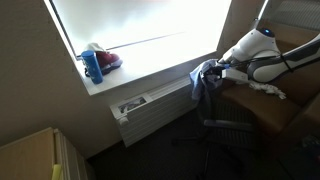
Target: Tilt the chair to the left
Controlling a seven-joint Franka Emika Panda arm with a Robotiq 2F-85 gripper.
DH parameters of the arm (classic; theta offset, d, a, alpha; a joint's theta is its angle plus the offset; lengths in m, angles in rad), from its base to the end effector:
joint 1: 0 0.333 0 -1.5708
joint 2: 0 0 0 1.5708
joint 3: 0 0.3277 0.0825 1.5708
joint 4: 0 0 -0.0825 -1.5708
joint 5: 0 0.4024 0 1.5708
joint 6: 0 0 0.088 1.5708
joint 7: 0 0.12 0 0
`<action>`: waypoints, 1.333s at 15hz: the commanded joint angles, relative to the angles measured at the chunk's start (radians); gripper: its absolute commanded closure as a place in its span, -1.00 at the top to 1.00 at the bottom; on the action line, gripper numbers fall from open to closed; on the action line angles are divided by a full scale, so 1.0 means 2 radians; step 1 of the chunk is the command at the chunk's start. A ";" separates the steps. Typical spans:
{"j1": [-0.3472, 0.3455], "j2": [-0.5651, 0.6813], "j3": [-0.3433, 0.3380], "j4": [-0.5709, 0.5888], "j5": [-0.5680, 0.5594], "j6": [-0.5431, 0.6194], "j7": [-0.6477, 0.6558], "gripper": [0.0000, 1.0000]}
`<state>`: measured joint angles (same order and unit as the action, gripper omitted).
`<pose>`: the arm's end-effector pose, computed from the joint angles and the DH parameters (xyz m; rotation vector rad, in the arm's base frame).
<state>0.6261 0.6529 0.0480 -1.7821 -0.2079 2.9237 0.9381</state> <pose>0.5587 0.4571 0.2260 -2.7807 0.1243 -0.5503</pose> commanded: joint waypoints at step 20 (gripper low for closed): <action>0.035 0.019 -0.026 0.052 0.055 -0.118 -0.021 1.00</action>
<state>0.7316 0.6716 -0.0486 -1.6647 -0.1307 2.6971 0.9331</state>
